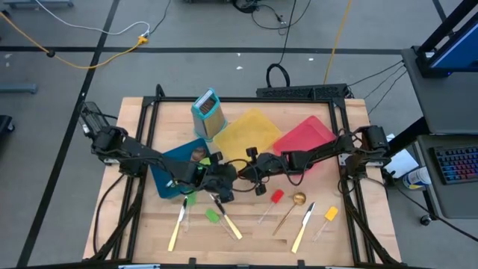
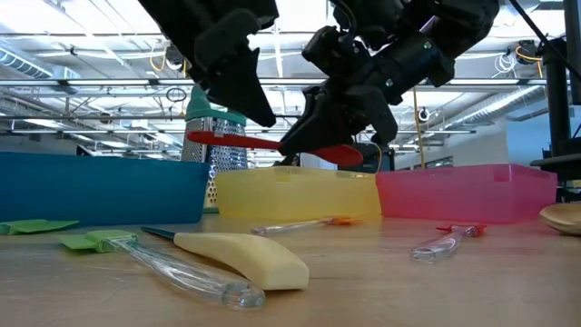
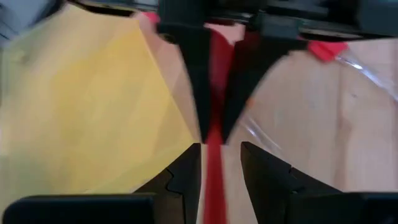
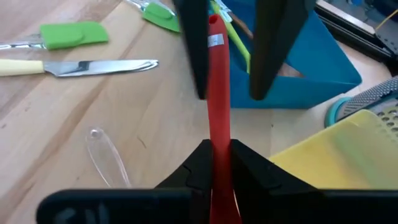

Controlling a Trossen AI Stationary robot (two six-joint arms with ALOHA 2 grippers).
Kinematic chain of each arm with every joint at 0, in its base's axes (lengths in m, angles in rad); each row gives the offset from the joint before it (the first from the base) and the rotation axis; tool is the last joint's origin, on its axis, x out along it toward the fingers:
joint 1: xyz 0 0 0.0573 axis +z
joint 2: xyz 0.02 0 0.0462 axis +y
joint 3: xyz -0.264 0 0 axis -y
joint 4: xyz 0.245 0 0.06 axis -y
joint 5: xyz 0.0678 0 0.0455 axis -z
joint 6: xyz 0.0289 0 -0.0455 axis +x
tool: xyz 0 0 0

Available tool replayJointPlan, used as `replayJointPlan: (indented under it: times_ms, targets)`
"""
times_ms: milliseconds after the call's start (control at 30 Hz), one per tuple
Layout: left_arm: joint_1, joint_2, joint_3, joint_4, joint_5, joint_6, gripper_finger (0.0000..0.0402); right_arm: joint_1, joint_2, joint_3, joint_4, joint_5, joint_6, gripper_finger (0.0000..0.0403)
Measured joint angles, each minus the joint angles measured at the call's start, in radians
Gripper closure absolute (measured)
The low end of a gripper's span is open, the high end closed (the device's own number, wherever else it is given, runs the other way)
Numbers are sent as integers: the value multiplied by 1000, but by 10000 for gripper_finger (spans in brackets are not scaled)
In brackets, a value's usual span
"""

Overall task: Pick & Place Kitchen Items
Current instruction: Put the red serving spoon into the blue bin

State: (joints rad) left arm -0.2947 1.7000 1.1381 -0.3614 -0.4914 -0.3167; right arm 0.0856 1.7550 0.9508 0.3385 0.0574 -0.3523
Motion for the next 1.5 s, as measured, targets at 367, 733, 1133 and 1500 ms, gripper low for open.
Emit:
replayJointPlan:
  times_ms: [367,733,1133,1500]
  targets:
    - [25,0,0,-54,22,20,282,0,0,-1,98,-5,0,367]
    - [26,0,0,-61,22,15,308,0,0,-1,99,-6,-3,364]
    - [26,0,0,-63,45,-49,354,2,1,-1,89,-8,-28,335]
    - [26,-30,2,-192,78,-184,353,8,1,-1,77,-6,27,234]
